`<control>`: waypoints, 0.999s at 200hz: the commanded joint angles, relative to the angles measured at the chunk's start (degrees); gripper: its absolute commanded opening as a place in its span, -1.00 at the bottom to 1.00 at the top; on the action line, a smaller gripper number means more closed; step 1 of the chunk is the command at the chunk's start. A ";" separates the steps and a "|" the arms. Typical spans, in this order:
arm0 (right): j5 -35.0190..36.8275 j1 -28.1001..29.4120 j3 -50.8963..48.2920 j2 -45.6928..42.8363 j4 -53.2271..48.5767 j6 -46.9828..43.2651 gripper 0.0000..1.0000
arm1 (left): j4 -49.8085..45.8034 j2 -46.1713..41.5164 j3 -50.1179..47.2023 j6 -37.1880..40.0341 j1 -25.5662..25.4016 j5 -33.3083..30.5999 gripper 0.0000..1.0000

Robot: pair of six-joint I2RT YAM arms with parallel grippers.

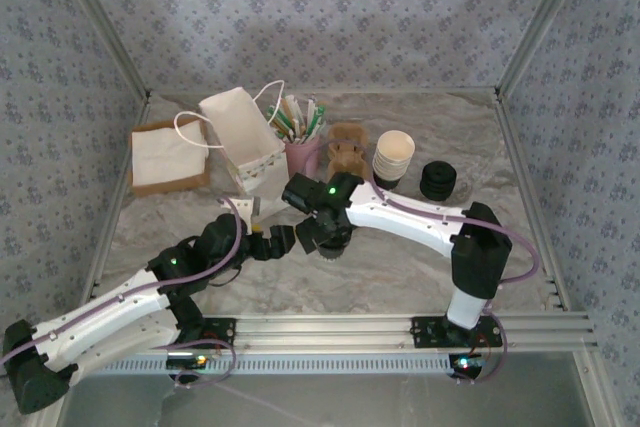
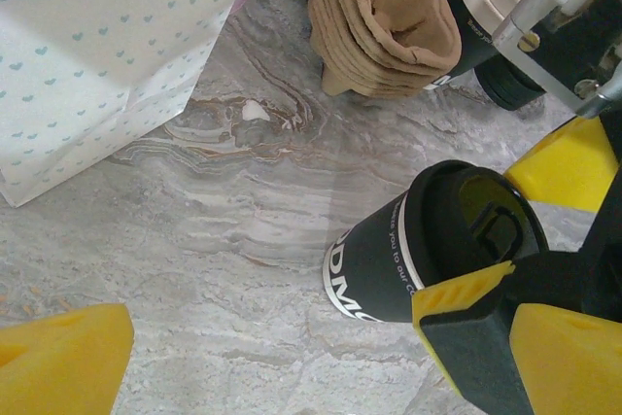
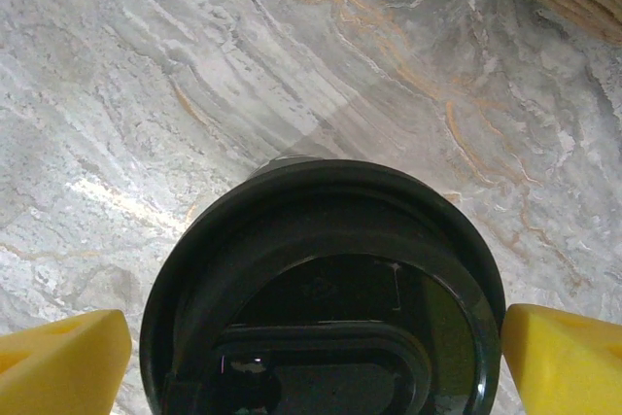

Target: Pack the takeout coffee

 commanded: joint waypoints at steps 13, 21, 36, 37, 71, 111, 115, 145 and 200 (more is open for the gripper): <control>0.92 1.29 2.64 0.97 -3.16 1.20 1.00 | -0.53 -0.77 -0.42 -0.08 0.33 -0.91 0.99; 1.35 1.55 3.01 0.92 -3.67 1.36 1.00 | -0.59 -0.84 -0.41 -0.03 0.29 -0.91 0.99; 1.82 1.88 3.55 0.58 -4.19 1.59 1.00 | -0.59 -0.94 -0.47 -0.01 0.28 -0.86 0.99; 1.82 1.91 3.55 0.55 -4.23 1.62 1.00 | -0.59 -0.94 -0.49 -0.05 0.27 -0.84 0.99; 1.20 2.02 3.51 -0.62 -4.61 2.25 0.95 | -0.57 -1.22 -0.77 -0.21 0.33 -0.83 0.99; 0.10 1.91 2.43 -0.41 -3.80 2.17 0.78 | -0.46 -1.20 -0.86 -0.26 0.29 -0.86 0.99; 0.01 1.87 2.41 -0.40 -3.71 2.17 0.77 | -0.40 -1.20 -0.85 -0.27 0.34 -0.82 0.99; -0.21 1.93 1.99 -0.53 -3.37 2.22 0.63 | -0.35 -1.20 -0.94 -0.31 0.30 -0.81 0.99; 0.80 1.93 1.10 -1.68 -4.39 2.43 0.59 | -0.19 -1.17 -0.86 -0.43 0.30 -0.83 0.99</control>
